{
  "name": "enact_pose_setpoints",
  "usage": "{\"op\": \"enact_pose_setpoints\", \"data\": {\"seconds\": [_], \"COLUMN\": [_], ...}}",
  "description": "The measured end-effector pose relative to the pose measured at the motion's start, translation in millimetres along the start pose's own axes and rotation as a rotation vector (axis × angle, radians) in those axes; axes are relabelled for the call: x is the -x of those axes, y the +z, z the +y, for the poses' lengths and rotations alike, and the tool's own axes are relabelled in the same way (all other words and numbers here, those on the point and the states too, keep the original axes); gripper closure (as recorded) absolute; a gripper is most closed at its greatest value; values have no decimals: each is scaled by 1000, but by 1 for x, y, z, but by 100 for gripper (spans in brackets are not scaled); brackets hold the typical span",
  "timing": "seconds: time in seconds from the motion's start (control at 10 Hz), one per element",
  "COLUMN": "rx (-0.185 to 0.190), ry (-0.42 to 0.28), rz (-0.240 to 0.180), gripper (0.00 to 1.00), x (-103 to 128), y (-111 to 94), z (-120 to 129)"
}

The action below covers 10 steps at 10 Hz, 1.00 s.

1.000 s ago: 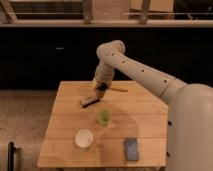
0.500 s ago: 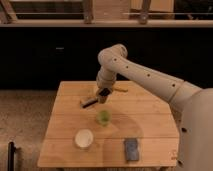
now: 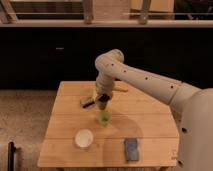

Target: Stack cups on top of each other

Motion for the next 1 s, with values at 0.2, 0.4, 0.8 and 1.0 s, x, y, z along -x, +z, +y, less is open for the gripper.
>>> {"op": "enact_pose_setpoints", "data": {"seconds": [0.2,0.4,0.8,1.0], "rx": [31,58,76,80], "ry": [0,6,38,60], "rz": [-14,-32,-54,-67], "gripper": [99,99,99,99], "x": [6,16,24,27], "y": [9,19,30,35], "z": [-9,-12,-10,-5]}}
